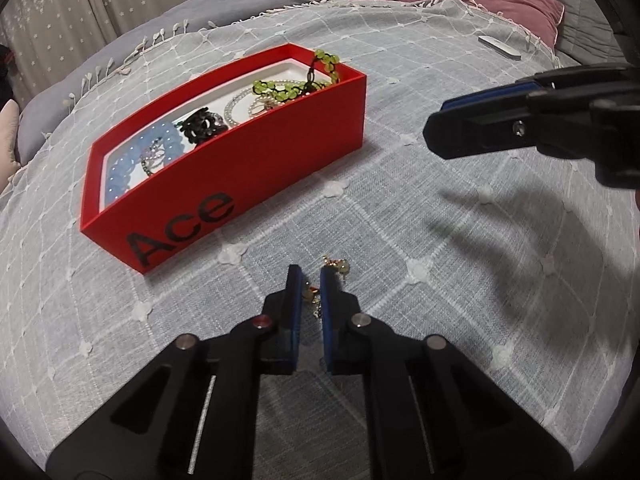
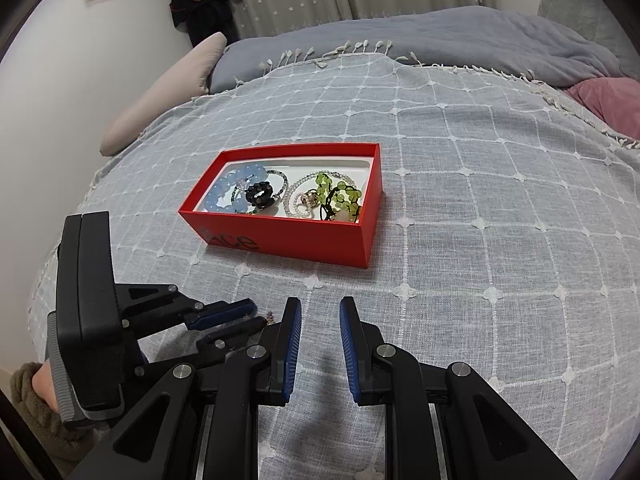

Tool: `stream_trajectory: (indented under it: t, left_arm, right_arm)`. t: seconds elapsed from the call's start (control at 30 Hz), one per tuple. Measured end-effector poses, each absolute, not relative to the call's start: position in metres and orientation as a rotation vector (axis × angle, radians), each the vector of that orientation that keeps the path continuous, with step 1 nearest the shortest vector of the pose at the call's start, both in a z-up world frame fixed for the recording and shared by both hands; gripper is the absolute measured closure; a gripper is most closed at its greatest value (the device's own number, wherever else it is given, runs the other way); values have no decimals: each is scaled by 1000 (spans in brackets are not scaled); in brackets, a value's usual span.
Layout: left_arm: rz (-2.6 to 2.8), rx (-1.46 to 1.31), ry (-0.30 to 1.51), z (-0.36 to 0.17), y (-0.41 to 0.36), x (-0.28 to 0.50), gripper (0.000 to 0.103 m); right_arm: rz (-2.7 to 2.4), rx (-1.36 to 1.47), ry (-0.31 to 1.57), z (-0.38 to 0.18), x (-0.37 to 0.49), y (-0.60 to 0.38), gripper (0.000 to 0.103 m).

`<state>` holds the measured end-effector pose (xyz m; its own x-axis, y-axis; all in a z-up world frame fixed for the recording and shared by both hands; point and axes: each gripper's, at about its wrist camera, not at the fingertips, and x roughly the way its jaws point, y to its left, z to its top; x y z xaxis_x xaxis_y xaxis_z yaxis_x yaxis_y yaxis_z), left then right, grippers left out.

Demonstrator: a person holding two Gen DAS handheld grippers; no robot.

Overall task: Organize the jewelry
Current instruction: 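Move left tool to the gold charm earring and close on it, then close right tool on small gold earring while left tool holds its earring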

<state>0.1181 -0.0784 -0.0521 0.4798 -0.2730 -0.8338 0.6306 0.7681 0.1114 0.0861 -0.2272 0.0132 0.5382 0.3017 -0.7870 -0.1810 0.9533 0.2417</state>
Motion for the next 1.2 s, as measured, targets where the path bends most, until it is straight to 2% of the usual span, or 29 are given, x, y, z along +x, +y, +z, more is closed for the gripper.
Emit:
stream_trajectory:
  t: [0.23,0.27,0.73,0.83,0.87,0.9,1.2]
  left_arm:
    - [-533,342,934,-42,-56,121,93]
    - [-530,314,933,-38,-50,122,97]
    - [-490,77,909,-9,3,135,97]
    - [-486,70,904,-7,5,135,97]
    - [-485,66,902,-6,5,135,97]
    - [-484,65,901,-6,6,136,97]
    - [-483,50,882,1,10,134,97]
  right_arm:
    - [321,118,955,11,86,-222,83]
    - [334,106,956,9,86,-219,83]
    - [483,3,990,-36,98,-167,83]
    - [471,-60,985,-42,98,-156,85]
    - [466,-82,975,-43,97,-152,92]
    - [464,-96,971,-43,97,-150,93]
    - [458,-41,959,-25,92,-167,93]
